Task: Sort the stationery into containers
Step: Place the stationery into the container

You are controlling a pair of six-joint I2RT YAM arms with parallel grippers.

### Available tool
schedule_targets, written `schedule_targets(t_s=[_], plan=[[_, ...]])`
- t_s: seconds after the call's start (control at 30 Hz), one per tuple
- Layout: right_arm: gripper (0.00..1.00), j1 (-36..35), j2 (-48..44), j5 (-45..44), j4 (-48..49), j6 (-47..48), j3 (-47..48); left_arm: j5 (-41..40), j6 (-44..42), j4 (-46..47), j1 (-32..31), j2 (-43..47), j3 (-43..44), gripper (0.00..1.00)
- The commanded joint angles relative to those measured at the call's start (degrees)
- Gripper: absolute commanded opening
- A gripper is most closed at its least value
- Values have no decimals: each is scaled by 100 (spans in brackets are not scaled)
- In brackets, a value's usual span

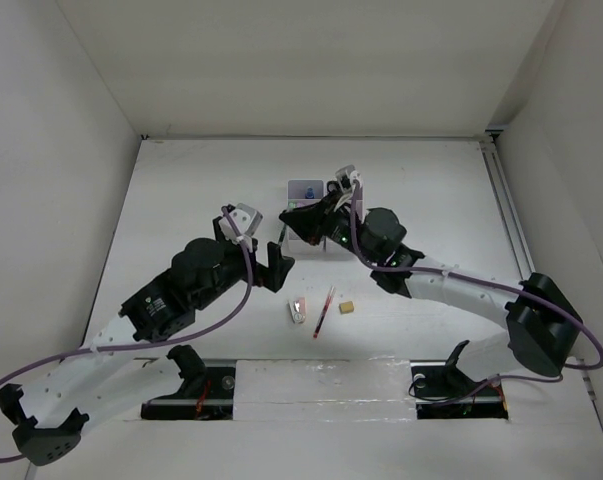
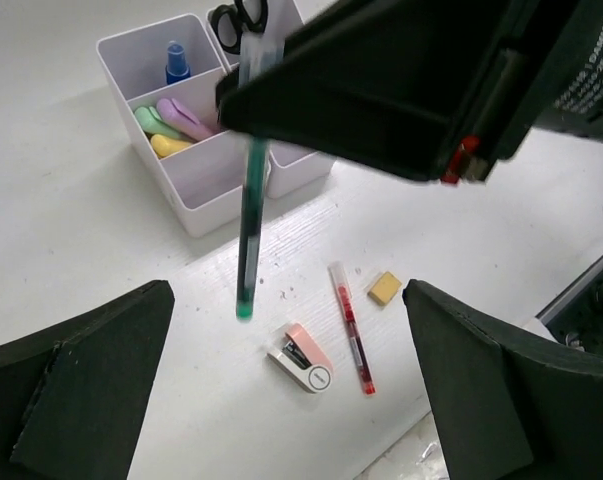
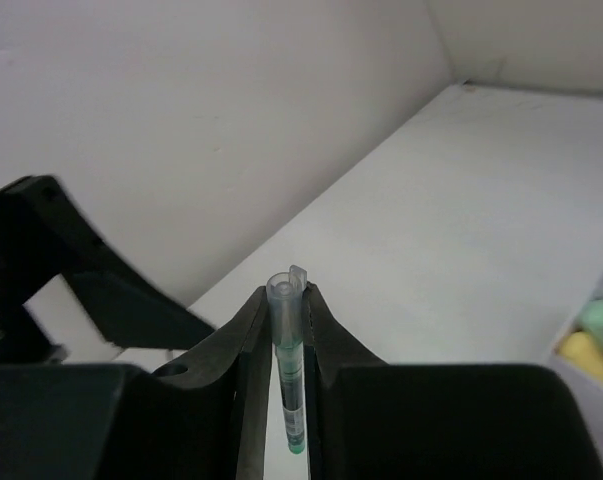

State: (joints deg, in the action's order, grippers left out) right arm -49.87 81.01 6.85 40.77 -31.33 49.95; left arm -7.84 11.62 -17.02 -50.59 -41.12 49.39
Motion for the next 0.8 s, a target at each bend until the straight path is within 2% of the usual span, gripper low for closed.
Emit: schedule_targets(t_s=[0.0, 0.17, 0.23, 0.57, 0.77], plan=[[0, 248, -253, -781, -34, 1232, 366, -156, 86, 137, -4, 288, -86, 100], [0, 653, -323, -1037, 360, 2804, -21, -341, 139, 137, -4, 412, -139, 100], [0, 915, -323, -1098, 361, 3096, -74, -272, 139, 137, -4, 412, -140, 100], [0, 1760, 143, -1081, 361, 3748, 41, 18, 25, 137, -4, 359, -140, 100], [0, 1823, 582, -1256, 834, 3696, -152, 124, 25, 190, -4, 483, -192, 100]])
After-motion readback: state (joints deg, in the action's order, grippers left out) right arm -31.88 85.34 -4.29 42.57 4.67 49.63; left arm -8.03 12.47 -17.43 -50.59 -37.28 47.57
